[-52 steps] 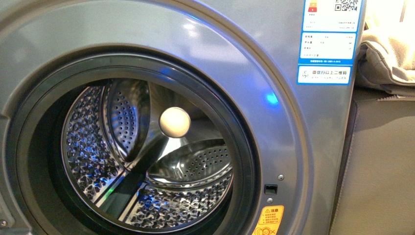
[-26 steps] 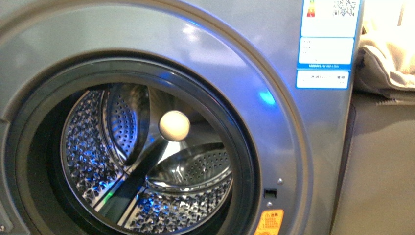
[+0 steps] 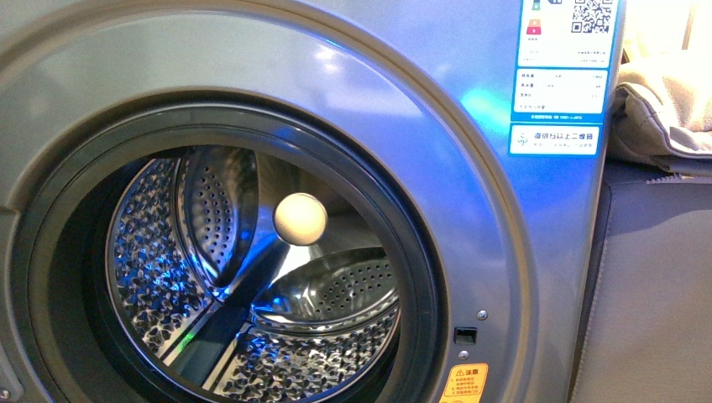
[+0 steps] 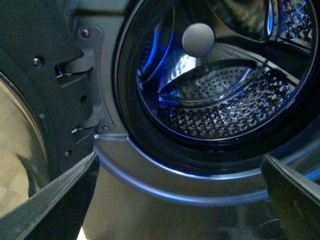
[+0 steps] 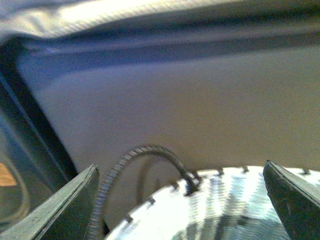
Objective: Put clothes into washing machine
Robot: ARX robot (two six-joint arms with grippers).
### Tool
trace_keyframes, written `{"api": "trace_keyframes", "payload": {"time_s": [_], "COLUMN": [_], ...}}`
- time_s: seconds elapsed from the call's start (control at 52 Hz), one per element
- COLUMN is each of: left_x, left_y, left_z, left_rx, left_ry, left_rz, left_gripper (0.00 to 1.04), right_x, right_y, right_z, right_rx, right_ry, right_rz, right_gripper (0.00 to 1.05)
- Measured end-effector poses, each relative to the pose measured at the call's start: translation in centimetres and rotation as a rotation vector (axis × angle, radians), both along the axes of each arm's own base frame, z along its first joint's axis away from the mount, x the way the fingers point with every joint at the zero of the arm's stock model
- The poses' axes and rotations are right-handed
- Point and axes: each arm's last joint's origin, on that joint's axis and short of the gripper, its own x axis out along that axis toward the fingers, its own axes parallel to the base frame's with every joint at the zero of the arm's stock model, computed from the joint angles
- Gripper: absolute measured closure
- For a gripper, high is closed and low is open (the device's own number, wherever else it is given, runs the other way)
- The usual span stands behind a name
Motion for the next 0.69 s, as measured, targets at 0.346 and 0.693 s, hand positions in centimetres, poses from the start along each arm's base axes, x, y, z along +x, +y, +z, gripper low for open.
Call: {"api": "trace_keyframes", "payload": {"time_s": [0.346,0.693], "left_x": [0.0,0.0], "left_y": [0.0,0.0], "left_z": [0.0,0.0], "left_rx": [0.000,0.000], "left_ry": [0.000,0.000], "left_rz": [0.000,0.000], "left_gripper": [0.07,0.07], "right_x": [3.5,5.2], "right_y": [-8.9,-9.8], "right_z": [-11.6,-25.3], "right_rx": [0.078,0.130], "right_ry": [0.471,0.820], "right_rz": [-0.176,-0.192], "right_gripper": [0.07,0.07]}}
